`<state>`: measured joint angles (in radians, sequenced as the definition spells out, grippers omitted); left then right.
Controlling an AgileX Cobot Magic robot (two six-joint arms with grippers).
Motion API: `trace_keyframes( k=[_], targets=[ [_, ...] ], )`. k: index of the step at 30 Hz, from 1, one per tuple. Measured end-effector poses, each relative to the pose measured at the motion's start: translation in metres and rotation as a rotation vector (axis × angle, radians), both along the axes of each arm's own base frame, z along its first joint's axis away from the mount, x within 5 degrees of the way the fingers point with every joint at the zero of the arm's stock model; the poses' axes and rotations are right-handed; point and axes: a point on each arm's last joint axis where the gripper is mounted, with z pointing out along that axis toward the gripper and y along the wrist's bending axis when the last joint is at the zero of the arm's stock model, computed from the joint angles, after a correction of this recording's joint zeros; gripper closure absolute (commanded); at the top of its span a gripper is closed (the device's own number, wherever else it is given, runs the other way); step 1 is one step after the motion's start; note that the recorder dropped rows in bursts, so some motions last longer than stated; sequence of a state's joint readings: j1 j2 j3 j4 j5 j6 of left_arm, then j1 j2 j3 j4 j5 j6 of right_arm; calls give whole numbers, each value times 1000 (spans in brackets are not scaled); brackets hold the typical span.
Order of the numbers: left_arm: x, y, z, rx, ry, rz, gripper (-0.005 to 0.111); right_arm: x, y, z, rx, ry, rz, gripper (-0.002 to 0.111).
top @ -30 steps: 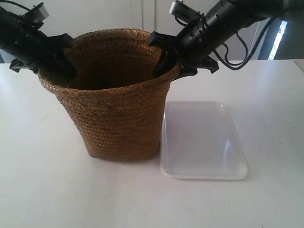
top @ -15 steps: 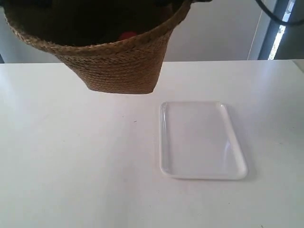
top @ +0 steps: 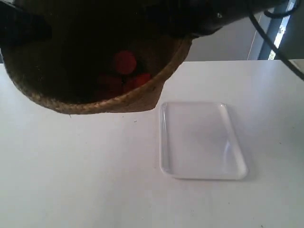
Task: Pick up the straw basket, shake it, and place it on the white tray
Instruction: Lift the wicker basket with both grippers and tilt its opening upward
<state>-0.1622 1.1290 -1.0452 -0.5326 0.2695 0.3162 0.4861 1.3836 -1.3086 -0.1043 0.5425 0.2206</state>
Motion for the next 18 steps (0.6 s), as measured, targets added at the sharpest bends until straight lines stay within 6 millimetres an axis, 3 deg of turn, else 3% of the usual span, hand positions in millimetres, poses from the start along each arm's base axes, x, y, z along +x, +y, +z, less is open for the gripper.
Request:
trace_keyframes(
  k=[10,18],
  targets=[
    [-24,1,-49,-17,46,37,107,-43,-17,-58,76,-51,19,108],
    [-46,-7,-57,-13,0,-7,107,-63,-25,-91,123,-67,26,108]
  ],
)
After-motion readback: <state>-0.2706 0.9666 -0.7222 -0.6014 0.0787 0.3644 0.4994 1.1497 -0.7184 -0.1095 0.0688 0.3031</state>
